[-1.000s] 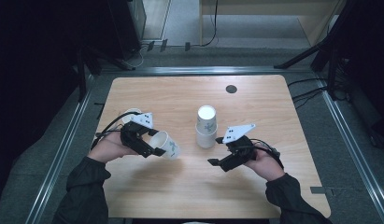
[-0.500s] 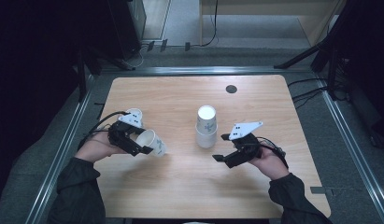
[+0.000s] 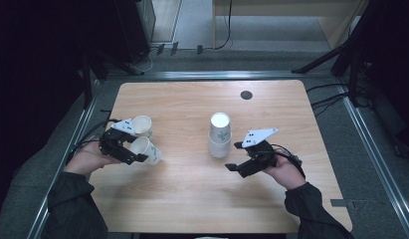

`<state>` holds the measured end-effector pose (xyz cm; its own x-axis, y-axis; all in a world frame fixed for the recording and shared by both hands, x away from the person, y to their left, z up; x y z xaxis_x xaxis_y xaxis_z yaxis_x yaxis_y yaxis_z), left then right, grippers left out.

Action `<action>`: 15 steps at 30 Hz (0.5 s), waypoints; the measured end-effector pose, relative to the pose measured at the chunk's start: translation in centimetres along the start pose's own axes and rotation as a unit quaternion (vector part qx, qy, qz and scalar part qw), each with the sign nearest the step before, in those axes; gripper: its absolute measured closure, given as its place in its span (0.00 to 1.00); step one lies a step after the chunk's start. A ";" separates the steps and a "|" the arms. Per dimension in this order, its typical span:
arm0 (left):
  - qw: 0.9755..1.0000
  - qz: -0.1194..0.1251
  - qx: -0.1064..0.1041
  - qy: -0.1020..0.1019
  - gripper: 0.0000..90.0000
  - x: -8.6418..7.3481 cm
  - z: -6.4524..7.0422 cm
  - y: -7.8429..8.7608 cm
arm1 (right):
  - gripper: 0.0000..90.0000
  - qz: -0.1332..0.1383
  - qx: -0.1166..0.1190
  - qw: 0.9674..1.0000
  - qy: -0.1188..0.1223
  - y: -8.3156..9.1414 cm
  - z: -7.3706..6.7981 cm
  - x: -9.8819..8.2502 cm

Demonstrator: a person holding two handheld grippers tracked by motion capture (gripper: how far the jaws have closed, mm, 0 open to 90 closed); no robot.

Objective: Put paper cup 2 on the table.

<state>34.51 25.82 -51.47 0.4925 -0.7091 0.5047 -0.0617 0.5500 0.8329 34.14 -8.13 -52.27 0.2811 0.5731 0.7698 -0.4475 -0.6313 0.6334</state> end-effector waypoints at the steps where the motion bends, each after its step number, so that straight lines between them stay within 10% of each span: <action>1: 1.000 -0.002 0.003 0.002 0.28 -0.1 -0.1 0.1 | 0.21 -0.001 0.003 1.000 0.001 0.0 -0.1 0.0; 15: 0.997 -0.033 0.038 0.053 0.27 -1.5 -2.0 1.2 | 0.21 -0.006 0.010 1.000 0.012 -0.5 -0.7 0.1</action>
<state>35.45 28.40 -51.69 0.5860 -0.6900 0.4248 -0.0902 0.4654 0.8805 33.83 -7.40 -52.61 0.2662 0.5929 0.7600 -0.4273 -0.6342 0.6444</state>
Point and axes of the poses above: each handheld gripper's, and its own axes: y roughly backward along the jaws, x roughly out of its top, z roughly to its right, the point moved 8 cm from there along -y, roughly forward along the jaws, and after that the axes turned 13 degrees about -x, right-handed, at the moved point
